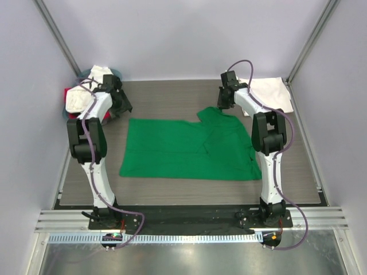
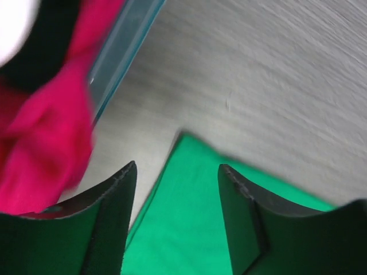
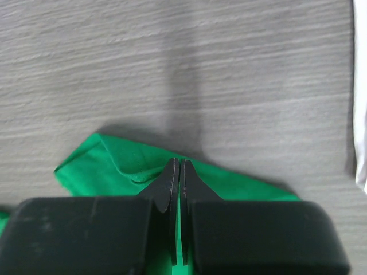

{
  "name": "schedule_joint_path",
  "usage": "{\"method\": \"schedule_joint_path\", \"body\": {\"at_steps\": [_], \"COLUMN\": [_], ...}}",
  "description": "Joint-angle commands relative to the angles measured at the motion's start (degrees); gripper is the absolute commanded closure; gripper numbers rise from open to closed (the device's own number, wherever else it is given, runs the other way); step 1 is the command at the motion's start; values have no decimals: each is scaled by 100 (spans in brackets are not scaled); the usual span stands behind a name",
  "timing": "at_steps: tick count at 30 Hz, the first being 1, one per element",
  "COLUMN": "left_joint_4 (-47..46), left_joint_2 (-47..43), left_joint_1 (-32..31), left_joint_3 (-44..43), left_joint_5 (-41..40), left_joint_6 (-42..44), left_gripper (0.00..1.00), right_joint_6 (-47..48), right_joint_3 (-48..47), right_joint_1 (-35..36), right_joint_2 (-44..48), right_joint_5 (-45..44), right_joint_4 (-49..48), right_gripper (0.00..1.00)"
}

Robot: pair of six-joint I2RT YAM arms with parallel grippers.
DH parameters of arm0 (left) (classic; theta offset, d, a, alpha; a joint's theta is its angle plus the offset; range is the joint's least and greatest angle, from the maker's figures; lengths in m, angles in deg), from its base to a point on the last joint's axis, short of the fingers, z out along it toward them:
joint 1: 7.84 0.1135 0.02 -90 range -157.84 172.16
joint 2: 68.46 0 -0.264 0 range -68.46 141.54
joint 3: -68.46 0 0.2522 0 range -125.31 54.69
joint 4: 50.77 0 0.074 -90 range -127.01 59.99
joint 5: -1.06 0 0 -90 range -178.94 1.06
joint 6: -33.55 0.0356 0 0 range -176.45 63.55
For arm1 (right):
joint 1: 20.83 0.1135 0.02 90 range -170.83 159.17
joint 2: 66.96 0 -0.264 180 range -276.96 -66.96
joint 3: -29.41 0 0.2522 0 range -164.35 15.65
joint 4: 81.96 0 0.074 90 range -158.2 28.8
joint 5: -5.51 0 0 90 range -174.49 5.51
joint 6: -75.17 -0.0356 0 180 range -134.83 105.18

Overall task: Fold and stack the t-shirts
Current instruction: Fold the tshirt

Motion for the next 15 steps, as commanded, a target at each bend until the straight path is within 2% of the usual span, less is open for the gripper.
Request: {"method": "schedule_joint_path", "body": {"at_steps": [1,6,11,15], "left_joint_4": [255,202,140,149], "left_joint_2": [506,973,1175,1149], "left_joint_1": [4,-5,-13,-84], "left_joint_3": [-584,-813,-672,-628], "left_joint_5": [259,426,452,173], "left_joint_6": [-61,-122,-131,-61], "left_gripper": [41,47,52,56], "right_joint_6": [-82,-47,-64,-56], "right_joint_3": [175,298,307,290], "right_joint_1": [35,35,35,35], "right_joint_2": [560,674,613,578], "right_joint_5": [67,22,5,-56], "right_joint_4": [-31,-40,-40,-31], "right_gripper": [99,99,99,99]}}
